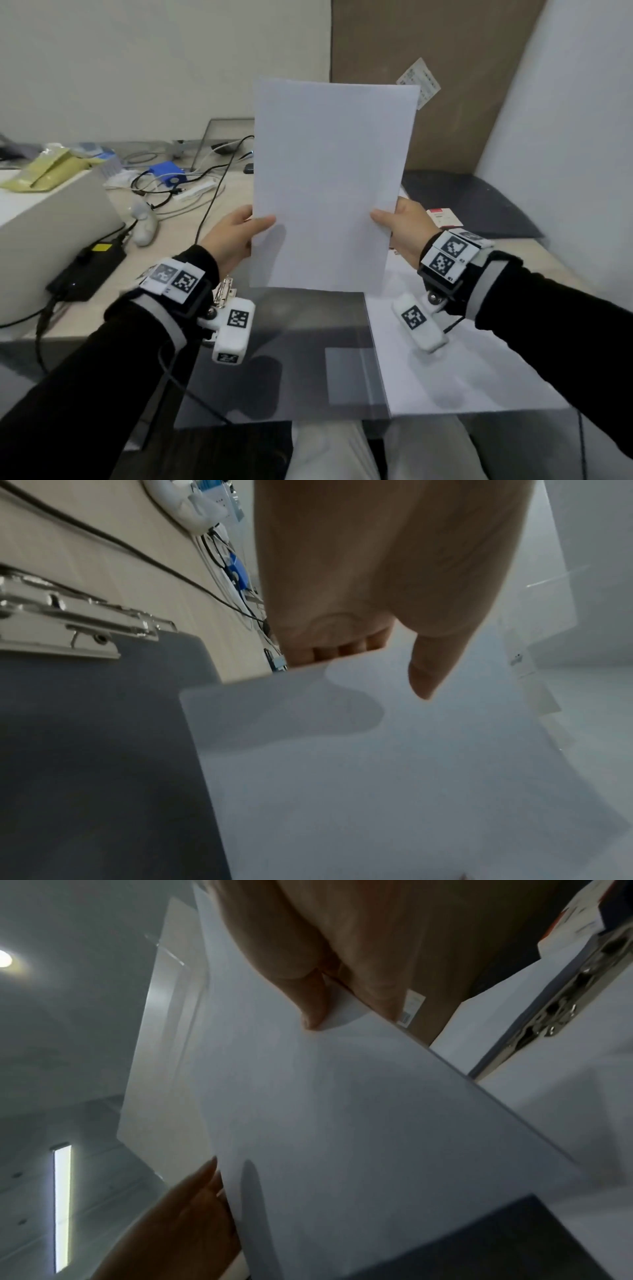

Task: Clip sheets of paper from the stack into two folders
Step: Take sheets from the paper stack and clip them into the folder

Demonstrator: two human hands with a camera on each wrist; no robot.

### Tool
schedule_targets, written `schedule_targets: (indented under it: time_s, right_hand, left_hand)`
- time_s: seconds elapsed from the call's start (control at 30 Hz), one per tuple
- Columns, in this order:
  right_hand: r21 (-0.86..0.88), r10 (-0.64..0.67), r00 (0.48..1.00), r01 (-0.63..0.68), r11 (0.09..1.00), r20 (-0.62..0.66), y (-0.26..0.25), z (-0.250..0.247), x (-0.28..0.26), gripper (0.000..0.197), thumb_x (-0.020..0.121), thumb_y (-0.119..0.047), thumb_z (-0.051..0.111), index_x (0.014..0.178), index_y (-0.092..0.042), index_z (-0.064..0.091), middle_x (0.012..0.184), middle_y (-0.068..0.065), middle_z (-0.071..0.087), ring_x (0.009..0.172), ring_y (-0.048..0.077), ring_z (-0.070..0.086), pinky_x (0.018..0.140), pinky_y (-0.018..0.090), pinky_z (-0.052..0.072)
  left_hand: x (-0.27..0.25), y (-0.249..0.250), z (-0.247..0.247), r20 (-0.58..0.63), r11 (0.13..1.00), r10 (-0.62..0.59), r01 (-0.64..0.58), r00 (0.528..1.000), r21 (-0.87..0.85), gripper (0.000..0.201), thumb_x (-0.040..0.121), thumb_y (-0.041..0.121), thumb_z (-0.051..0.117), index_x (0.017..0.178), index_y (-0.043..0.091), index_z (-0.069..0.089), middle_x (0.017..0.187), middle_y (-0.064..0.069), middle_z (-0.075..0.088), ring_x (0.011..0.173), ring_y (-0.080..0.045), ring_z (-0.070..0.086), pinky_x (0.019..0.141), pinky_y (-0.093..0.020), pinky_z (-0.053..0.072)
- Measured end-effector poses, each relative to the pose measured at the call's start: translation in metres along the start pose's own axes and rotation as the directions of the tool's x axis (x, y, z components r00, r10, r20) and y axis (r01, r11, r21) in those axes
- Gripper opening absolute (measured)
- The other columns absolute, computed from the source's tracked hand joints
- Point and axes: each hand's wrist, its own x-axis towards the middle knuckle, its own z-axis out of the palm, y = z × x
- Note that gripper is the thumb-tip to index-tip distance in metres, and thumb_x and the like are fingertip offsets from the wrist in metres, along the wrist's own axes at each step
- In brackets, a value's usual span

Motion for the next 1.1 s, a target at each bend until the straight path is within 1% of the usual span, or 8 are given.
schedule_targets:
  time_s: [0.1, 0.27, 0.47, 0.53, 0.67, 0.8, 0.93, 1.1]
  right_hand:
    - [-0.009, -0.056, 0.998, 0.056, 0.998, -0.038, 0.007, 0.014, -0.007, 0.028, 0.094, -0.001, 0.049, 0.120, -0.005, 0.059, 0.108, 0.011, 0.067, 0.096, 0.028, 0.066, 0.087, 0.040, 0.054]
    - [-0.071, -0.079, 0.997, 0.078, 0.994, -0.015, 0.029, 0.036, -0.020, 0.031, 0.092, -0.020, 0.048, 0.122, -0.019, 0.058, 0.122, 0.006, 0.066, 0.113, 0.025, 0.062, 0.103, 0.047, 0.046]
    - [-0.305, -0.168, 0.979, 0.126, 0.944, -0.116, 0.019, 0.035, -0.012, 0.031, 0.095, -0.013, 0.045, 0.123, -0.009, 0.057, 0.119, 0.012, 0.065, 0.110, 0.029, 0.061, 0.100, 0.046, 0.046]
    - [-0.339, -0.170, 0.975, 0.113, 0.934, -0.144, 0.014, 0.030, -0.009, 0.031, 0.093, -0.011, 0.045, 0.121, -0.008, 0.059, 0.116, 0.013, 0.066, 0.106, 0.031, 0.063, 0.097, 0.046, 0.048]
    - [-0.376, -0.142, 0.970, 0.058, 0.925, -0.200, 0.008, 0.016, 0.000, 0.030, 0.090, -0.011, 0.047, 0.116, -0.006, 0.063, 0.106, 0.013, 0.068, 0.090, 0.027, 0.063, 0.076, 0.036, 0.051]
    - [-0.344, -0.067, 0.975, -0.010, 0.939, -0.212, 0.006, 0.007, 0.004, 0.025, 0.088, -0.009, 0.050, 0.105, -0.010, 0.068, 0.105, 0.013, 0.069, 0.095, 0.030, 0.065, 0.090, 0.044, 0.052]
    - [-0.389, 0.001, 0.982, -0.076, 0.918, -0.191, 0.009, -0.003, 0.008, 0.016, 0.082, -0.009, 0.052, 0.072, -0.015, 0.062, 0.092, 0.013, 0.064, 0.088, 0.029, 0.062, 0.086, 0.045, 0.052]
    - [-0.454, 0.066, 0.984, -0.136, 0.881, -0.166, 0.010, -0.024, 0.013, 0.034, 0.090, -0.011, 0.054, 0.123, -0.011, 0.057, 0.105, 0.005, 0.054, 0.094, 0.019, 0.051, 0.083, 0.031, 0.045]
  left_hand:
    - [0.004, -0.007, 0.004, -0.126, 0.998, 0.033, -0.038, 0.991, -0.041, 0.036, 0.095, 0.014, 0.051, 0.127, 0.000, 0.054, 0.122, -0.017, 0.063, 0.110, -0.033, 0.061, 0.095, -0.041, 0.048]
    - [-0.004, -0.034, 0.012, -0.220, 0.995, -0.001, -0.022, 0.975, -0.098, 0.033, 0.095, 0.008, 0.048, 0.128, 0.001, 0.049, 0.117, -0.012, 0.062, 0.100, -0.025, 0.062, 0.081, -0.031, 0.051]
    - [-0.007, -0.032, 0.003, -0.202, 0.996, 0.000, 0.017, 0.979, 0.085, 0.034, 0.096, 0.010, 0.047, 0.130, 0.006, 0.048, 0.115, -0.004, 0.058, 0.087, -0.010, 0.058, 0.067, -0.018, 0.042]
    - [-0.009, -0.036, -0.010, -0.194, 0.971, -0.011, 0.058, 0.981, 0.234, 0.039, 0.095, 0.008, 0.048, 0.134, 0.006, 0.046, 0.122, -0.006, 0.057, 0.097, -0.015, 0.057, 0.075, -0.021, 0.043]
    - [-0.020, -0.050, -0.040, -0.052, 0.746, -0.079, 0.094, 0.995, 0.660, 0.049, 0.090, 0.009, 0.058, 0.137, 0.011, 0.048, 0.147, -0.009, 0.044, 0.135, -0.022, 0.042, 0.109, -0.030, 0.032]
    - [-0.034, -0.062, -0.041, 0.133, 0.430, -0.364, 0.040, 0.922, 0.902, 0.078, 0.077, 0.038, 0.072, 0.145, 0.033, 0.034, 0.162, -0.001, 0.005, 0.149, -0.025, 0.003, 0.119, -0.036, 0.012]
    - [-0.036, -0.065, -0.028, 0.086, 0.245, -0.381, 0.011, 0.921, 0.969, 0.084, 0.081, 0.044, 0.067, 0.149, 0.039, 0.017, 0.161, 0.003, -0.009, 0.147, -0.031, -0.016, 0.120, -0.047, 0.002]
    - [-0.032, -0.067, -0.013, 0.083, 0.238, -0.398, 0.016, 0.914, 0.971, 0.085, 0.083, 0.048, 0.063, 0.150, 0.041, 0.011, 0.161, 0.001, -0.010, 0.146, -0.035, -0.018, 0.120, -0.049, 0.002]
